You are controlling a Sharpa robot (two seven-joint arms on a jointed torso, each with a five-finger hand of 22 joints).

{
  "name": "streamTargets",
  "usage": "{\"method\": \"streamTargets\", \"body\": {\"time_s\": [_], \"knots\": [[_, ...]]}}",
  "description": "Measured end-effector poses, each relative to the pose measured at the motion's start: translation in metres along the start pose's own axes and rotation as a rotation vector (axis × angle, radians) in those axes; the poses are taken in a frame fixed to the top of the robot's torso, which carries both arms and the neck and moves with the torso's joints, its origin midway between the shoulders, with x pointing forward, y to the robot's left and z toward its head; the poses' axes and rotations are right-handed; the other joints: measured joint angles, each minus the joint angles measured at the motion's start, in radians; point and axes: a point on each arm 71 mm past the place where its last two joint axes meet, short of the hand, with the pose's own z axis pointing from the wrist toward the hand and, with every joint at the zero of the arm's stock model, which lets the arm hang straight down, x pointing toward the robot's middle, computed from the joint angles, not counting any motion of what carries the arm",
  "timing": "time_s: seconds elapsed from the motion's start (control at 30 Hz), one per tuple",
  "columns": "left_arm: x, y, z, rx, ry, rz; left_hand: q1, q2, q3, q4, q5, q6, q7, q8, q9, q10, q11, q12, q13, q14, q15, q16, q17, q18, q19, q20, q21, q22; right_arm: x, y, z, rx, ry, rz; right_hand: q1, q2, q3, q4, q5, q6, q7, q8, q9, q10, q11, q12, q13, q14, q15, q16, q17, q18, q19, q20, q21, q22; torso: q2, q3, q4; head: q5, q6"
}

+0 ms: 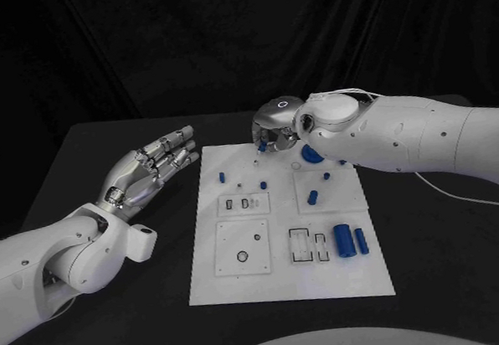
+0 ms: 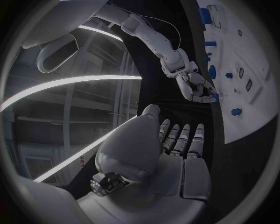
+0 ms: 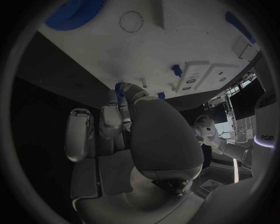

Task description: Assemble the parts on the task board

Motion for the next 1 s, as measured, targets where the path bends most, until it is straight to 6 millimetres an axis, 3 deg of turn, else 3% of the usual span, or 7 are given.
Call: {"method": "streamTargets", "body": {"time_s": [0.17,0.93,1.0], "knots": [[0.000,0.000,0.001,0.000,0.002,-0.001,0.000,0.000,0.000,0.000,0.001,0.000,0.000,0.000,0.000,0.000,0.000,0.000,0.000,0.000,0.000,0.000,0.000,0.000,0.000,0.000,0.000,0.000,0.002,-0.001,0.001,0.009,-0.001,0.002,0.000,0.000,0.000,0.000,0.000,-0.002,0.002,0.000,0.023,0.004,0.004,0.000,-0.001,0.000,0.000,0.000,0.000,0.000,0.000,0.000,0.000,0.000,0.000,-0.0001,0.0015,-0.003,0.000],[0.001,0.002,0.003,0.000,0.010,-0.005,0.000,0.000,0.000,0.000,0.001,0.000,0.000,0.000,0.000,0.000,0.000,0.000,0.000,0.000,0.000,0.007,0.000,0.000,0.000,0.000,0.000,0.000,0.001,0.008,0.007,-0.002,-0.016,0.004,0.000,0.000,0.000,0.000,-0.007,-0.002,0.002,-0.008,0.014,0.007,0.008,-0.012,-0.003,-0.009,0.002,0.000,-0.006,0.000,0.000,0.000,0.000,0.000,-0.001,-0.0003,0.0000,-0.002,-0.002],[0.001,0.002,0.003,0.000,0.011,-0.005,0.000,0.000,0.000,0.000,0.001,0.011,0.011,0.000,0.000,0.000,0.000,0.000,0.000,0.000,0.000,0.007,0.000,0.000,0.000,0.000,0.000,0.000,0.001,0.009,0.007,-0.005,-0.015,0.005,0.000,0.000,0.000,0.000,-0.007,-0.002,0.002,-0.008,0.013,0.007,0.008,-0.012,-0.003,-0.016,0.009,-0.003,-0.007,0.000,0.000,0.000,0.000,0.000,-0.001,-0.0002,-0.0007,0.000,-0.002]]}}
